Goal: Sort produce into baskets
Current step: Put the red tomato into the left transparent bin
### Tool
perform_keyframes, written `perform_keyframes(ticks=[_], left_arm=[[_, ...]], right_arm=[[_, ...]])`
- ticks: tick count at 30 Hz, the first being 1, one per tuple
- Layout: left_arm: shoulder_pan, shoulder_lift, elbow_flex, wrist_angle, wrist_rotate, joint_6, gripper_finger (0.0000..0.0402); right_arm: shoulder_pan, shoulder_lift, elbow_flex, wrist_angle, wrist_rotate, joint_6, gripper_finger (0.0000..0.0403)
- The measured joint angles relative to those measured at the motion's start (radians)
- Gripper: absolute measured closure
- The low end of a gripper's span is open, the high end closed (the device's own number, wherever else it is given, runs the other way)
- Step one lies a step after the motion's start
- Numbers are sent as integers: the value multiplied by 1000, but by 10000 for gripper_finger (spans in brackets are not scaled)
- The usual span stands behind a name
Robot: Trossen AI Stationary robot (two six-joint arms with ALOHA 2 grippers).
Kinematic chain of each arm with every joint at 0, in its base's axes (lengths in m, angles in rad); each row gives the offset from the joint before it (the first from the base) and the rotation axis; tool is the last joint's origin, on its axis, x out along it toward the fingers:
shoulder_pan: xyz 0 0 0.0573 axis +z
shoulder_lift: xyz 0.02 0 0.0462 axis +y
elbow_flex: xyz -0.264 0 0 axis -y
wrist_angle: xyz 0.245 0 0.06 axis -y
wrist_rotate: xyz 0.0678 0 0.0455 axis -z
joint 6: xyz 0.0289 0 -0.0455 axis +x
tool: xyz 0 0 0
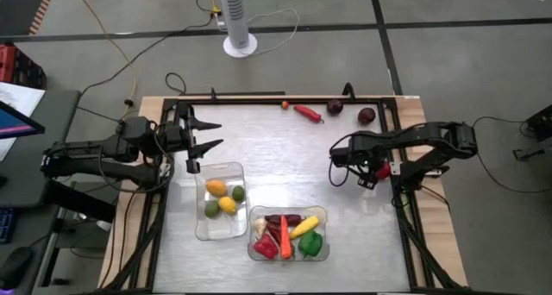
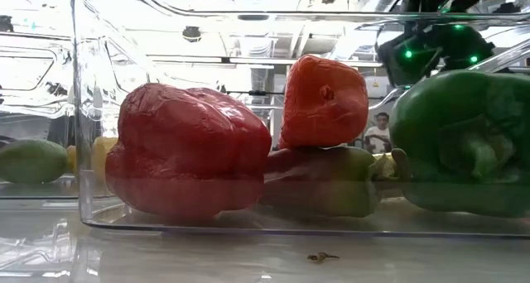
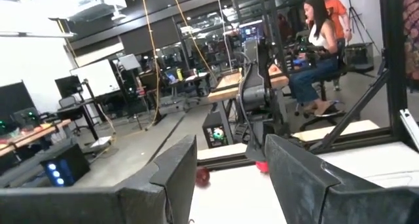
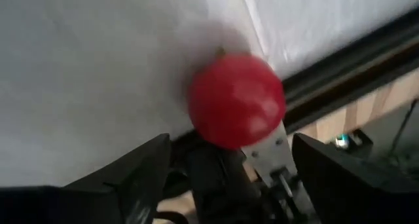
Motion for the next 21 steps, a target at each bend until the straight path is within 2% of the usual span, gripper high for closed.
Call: perform_keyframes(ticks=[5,12,21], left_arm=[[0,0,0,11,-25,24,233],[0,0,0,11,-26,41,233],[0,0,0,11,-27,55,233]], right_arm=[[-26,0,-33,4,1,0,7],[-45,25,-91,69,54,-12,9],[-92,233,-109,95,81,4,11]])
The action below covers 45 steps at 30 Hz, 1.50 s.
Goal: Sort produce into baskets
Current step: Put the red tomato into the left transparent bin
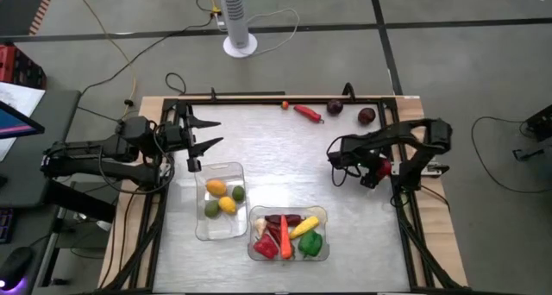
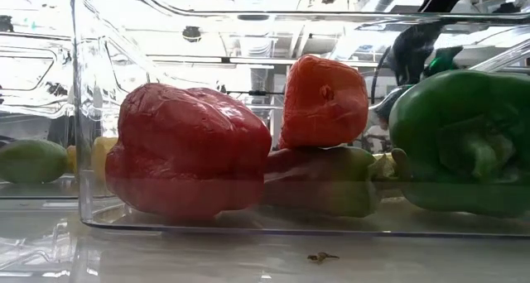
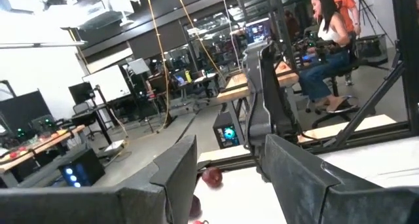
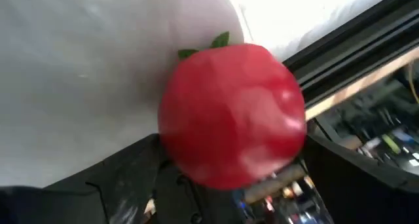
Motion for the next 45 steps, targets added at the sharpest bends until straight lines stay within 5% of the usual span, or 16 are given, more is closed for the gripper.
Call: perform_keyframes(ticks=[12,20,29,34,45], left_arm=[[0,0,0,-3,0,0,233],[0,0,0,-2,-25,0,233],[0,0,0,17,-25,-4,233],[0,0,0,24,-18,-15,233],[0,0,0,53,-24,-39,233]], right_arm=[[19,111,59,33,28,-8,93],[122,-8,335,59,12,32,88],[322,-59,617,426,-104,19,88],[401,-52,653,682,-109,-55,87],[369,123,693,1072,-274,-225,87]])
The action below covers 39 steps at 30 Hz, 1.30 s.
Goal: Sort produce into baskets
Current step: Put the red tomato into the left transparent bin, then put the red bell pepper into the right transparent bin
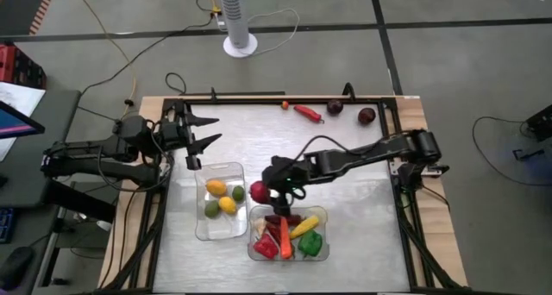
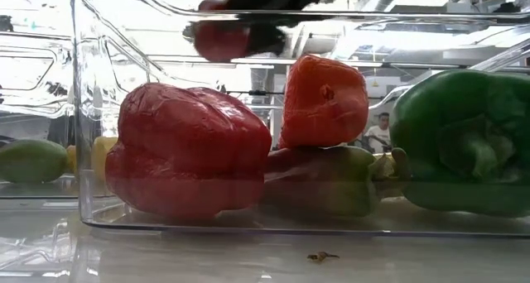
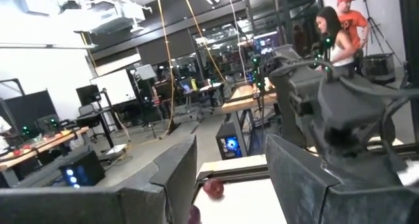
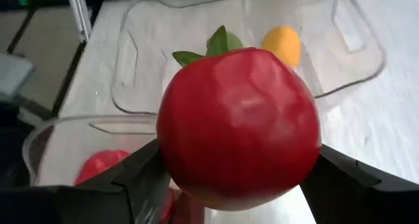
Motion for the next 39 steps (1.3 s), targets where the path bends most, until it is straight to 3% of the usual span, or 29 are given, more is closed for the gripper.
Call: perform_keyframes(ticks=[9,17,21,23,26,28,39], left_arm=[[0,-1,0,-13,-11,8,233],[0,-12,0,-40,-19,12,233],[0,-20,0,-54,-20,12,233],[0,-21,0,-55,-20,8,233],[0,-25,0,-66,-20,3,233],[0,-26,0,-69,-20,0,233],[0,-26,0,-71,-20,-10,233]], right_arm=[[-49,196,235,1,-44,-148,84],[-80,308,393,-69,-91,-170,10],[-92,302,439,-233,-38,-197,29],[-99,276,429,-327,41,-218,37],[-125,223,380,-436,187,-225,46],[-150,175,309,-425,214,-215,50],[-374,-122,-335,62,289,-197,62]])
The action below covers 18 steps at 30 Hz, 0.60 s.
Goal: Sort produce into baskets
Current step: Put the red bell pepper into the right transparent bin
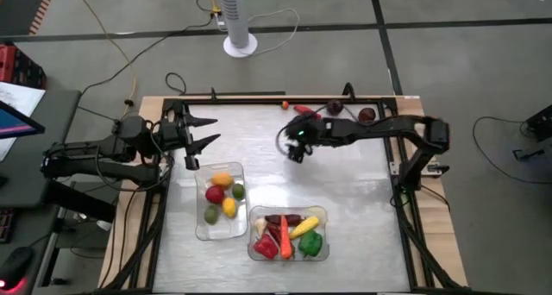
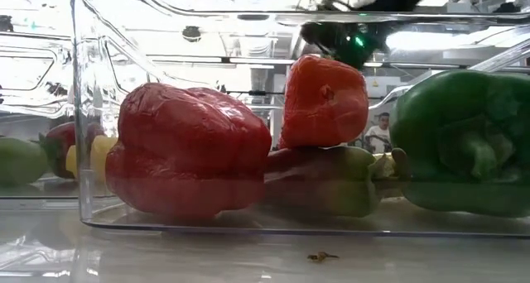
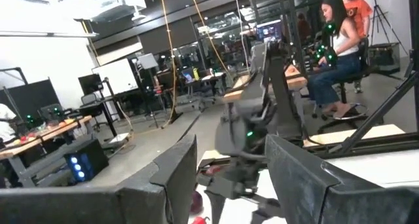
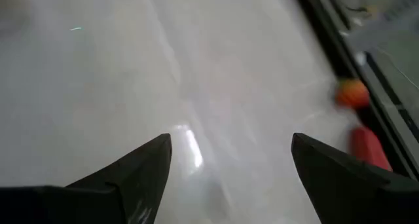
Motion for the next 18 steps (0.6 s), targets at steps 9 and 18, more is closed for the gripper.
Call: perform_keyframes(ticks=[9,18], left_arm=[[0,0,0,-11,-26,-7,233],[0,0,0,-30,-44,-19,233]], right_arm=[[-218,-73,-443,558,15,34,63],[-362,-58,-501,742,-2,-43,62]])
